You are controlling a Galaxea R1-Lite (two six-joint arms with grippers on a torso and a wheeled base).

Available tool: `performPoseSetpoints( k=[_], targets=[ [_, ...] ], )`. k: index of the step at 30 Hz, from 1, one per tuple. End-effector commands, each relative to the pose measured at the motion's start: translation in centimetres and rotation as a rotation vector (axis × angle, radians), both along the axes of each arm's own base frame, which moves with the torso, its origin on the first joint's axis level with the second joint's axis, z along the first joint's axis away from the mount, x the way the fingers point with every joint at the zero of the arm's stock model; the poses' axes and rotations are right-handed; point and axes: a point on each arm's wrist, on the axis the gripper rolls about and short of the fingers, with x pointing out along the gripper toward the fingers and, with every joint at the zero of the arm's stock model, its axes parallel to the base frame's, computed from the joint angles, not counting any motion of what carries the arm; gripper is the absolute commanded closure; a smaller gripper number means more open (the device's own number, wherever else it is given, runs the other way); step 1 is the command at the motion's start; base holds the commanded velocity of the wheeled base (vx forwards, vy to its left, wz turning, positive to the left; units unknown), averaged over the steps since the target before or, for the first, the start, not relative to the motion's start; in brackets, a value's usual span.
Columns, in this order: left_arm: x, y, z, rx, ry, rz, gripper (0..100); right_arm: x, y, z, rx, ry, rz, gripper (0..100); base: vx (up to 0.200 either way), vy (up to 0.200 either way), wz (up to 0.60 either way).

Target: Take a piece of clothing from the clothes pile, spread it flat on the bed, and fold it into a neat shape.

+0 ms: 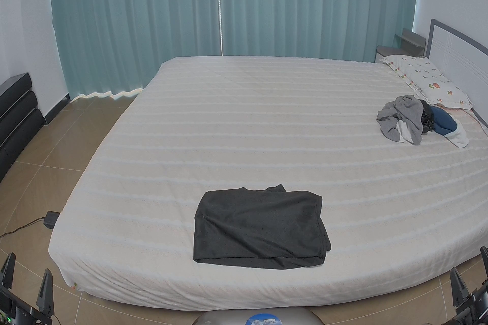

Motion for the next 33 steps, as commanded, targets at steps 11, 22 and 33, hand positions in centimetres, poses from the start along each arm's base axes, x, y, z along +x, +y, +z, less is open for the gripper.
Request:
performPoseSetpoints(
  k=[11, 22, 33],
  targets=[
    [-0.02, 0.18, -0.32, -0.009, 0.006, 0.082, 0, 0.04, 0.00, -0.49, 0.005, 0.004, 0.001, 0, 0.000, 0.000, 0.00],
    [-0.01, 0.22, -0.30, 0.011, 0.004, 0.100, 0, 0.03, 0.01, -0.49, 0.005, 0.002, 0.002, 0, 0.000, 0.000, 0.00],
    [0.06, -0.13, -0.85, -0.038, 0.045, -0.060, 0, 0.03, 0.00, -0.49, 0.005, 0.002, 0.007, 0, 0.000, 0.000, 0.00]
  ],
)
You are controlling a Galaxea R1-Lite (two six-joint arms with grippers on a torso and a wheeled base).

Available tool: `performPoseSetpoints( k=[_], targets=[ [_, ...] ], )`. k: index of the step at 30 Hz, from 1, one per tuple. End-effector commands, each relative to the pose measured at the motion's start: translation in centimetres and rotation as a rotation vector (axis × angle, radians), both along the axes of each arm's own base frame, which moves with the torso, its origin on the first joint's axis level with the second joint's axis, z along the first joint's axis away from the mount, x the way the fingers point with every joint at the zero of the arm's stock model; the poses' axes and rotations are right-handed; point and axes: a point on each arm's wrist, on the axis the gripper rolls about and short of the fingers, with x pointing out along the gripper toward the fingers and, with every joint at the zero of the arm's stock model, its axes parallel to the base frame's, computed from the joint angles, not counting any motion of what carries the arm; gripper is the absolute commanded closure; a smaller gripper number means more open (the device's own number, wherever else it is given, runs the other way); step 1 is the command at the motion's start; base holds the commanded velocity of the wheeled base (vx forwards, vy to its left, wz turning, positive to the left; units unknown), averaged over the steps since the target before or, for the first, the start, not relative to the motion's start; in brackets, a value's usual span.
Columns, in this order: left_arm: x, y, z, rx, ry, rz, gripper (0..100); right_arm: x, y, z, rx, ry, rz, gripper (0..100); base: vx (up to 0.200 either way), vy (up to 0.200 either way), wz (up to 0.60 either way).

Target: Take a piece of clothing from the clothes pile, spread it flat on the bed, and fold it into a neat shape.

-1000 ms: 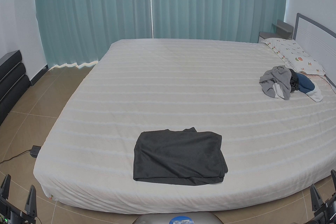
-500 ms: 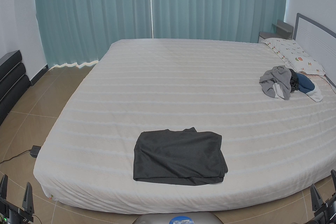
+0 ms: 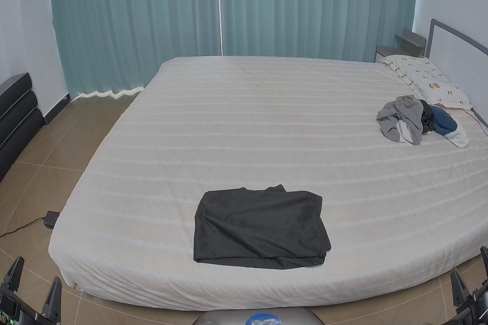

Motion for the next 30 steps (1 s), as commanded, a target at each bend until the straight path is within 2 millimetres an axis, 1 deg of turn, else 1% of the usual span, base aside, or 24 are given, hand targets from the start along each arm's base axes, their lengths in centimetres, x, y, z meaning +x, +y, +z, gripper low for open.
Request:
performPoseSetpoints(
  k=[1, 30],
  targets=[
    [0.02, 0.05, -0.51, -0.007, 0.010, 0.020, 0, 0.04, 0.00, -0.51, 0.001, 0.005, 0.002, 0, 0.000, 0.000, 0.00],
    [0.02, 0.05, -0.51, -0.007, 0.010, 0.022, 0, 0.05, 0.01, -0.51, -0.001, 0.007, 0.008, 0, 0.000, 0.000, 0.00]
  ],
)
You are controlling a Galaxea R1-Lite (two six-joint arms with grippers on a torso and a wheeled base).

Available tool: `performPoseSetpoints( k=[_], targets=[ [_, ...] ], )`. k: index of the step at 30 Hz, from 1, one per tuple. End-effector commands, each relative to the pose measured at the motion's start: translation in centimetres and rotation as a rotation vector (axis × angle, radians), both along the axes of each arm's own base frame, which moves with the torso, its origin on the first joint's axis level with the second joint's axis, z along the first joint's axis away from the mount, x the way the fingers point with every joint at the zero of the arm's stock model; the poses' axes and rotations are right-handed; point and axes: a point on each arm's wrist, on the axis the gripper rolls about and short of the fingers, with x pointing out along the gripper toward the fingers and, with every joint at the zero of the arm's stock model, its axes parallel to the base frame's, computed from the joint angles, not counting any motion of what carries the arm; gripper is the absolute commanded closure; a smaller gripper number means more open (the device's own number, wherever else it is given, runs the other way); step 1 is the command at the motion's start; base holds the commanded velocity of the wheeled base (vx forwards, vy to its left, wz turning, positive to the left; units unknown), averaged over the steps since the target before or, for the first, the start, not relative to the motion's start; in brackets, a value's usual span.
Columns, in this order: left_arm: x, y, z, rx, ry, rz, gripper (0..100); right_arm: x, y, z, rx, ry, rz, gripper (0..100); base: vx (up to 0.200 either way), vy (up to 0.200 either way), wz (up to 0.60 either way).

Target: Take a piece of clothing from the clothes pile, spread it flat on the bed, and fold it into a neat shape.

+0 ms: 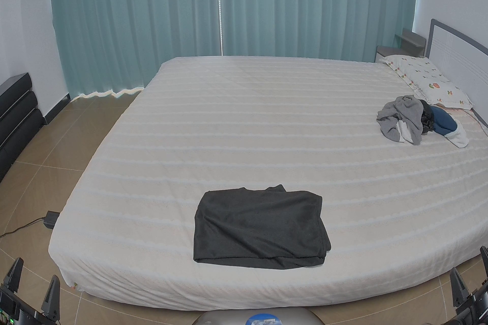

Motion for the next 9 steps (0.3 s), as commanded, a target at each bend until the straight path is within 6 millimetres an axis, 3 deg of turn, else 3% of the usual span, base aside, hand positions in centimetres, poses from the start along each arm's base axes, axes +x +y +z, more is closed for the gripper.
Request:
performPoseSetpoints(
  k=[1, 9],
  targets=[
    [0.01, 0.00, -0.43, 0.000, 0.002, 0.000, 0, 0.04, 0.00, -0.51, 0.000, 0.005, 0.001, 0, 0.000, 0.000, 0.00],
    [0.01, 0.00, -0.43, -0.001, 0.002, 0.002, 0, 0.04, 0.00, -0.51, 0.006, 0.005, -0.001, 0, 0.000, 0.000, 0.00]
  ],
)
